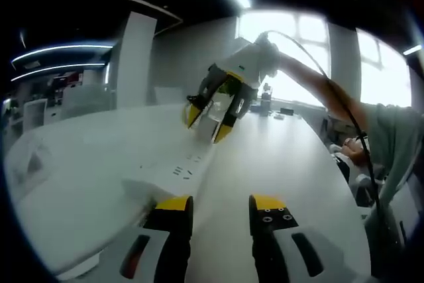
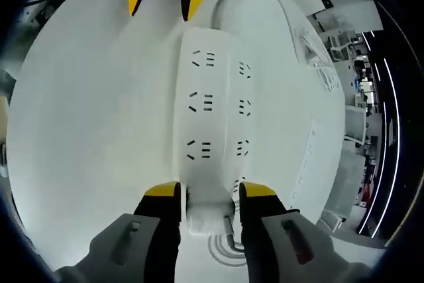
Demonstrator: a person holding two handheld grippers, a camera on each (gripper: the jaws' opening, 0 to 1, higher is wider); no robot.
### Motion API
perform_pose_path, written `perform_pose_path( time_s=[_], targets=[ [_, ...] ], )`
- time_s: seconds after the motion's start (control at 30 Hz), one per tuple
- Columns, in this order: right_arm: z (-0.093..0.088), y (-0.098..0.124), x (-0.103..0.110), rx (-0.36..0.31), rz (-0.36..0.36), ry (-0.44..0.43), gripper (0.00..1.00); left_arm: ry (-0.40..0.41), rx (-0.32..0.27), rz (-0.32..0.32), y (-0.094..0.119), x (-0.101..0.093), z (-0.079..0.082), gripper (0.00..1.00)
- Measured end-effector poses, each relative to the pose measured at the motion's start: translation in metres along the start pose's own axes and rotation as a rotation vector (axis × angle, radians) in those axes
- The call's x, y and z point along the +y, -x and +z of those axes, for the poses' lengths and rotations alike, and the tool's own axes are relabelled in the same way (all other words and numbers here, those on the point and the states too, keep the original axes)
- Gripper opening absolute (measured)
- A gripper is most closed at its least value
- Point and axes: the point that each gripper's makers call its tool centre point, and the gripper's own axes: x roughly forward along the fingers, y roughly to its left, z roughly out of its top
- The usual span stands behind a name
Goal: Straighten the power strip on the desk, plug the charger into it
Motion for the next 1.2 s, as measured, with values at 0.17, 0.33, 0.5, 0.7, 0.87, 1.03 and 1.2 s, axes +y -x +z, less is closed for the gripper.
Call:
perform_pose_path(
  time_s=[0.17, 0.33, 0.5, 0.7, 0.87, 1.03, 1.2],
  targets=[
    [0.001, 0.001, 0.0, -0.002, -0.001, -0.009, 0.34, 0.001, -0.001, 0.001, 0.0, 0.0, 0.0, 0.35],
    [0.001, 0.003, 0.0, -0.017, -0.006, -0.014, 0.34, 0.003, -0.002, -0.001, 0.0, 0.0, 0.0, 0.35],
    [0.003, 0.007, -0.002, -0.044, -0.023, -0.03, 0.31, 0.006, -0.002, 0.0, 0.0, 0.0, 0.0, 0.35],
    [0.005, 0.013, -0.003, -0.081, -0.053, -0.033, 0.29, 0.023, -0.002, -0.003, 0.0, 0.001, -0.001, 0.34],
    [0.009, 0.019, -0.003, -0.134, -0.079, -0.063, 0.3, 0.027, -0.001, 0.002, 0.0, 0.002, -0.001, 0.34],
    [0.02, 0.026, 0.0, -0.207, -0.093, -0.087, 0.29, 0.039, -0.003, 0.008, 0.0, 0.005, -0.001, 0.34],
    [0.029, 0.034, 0.007, -0.271, -0.114, -0.105, 0.29, 0.055, -0.012, 0.015, 0.002, 0.009, 0.001, 0.34]
  ],
)
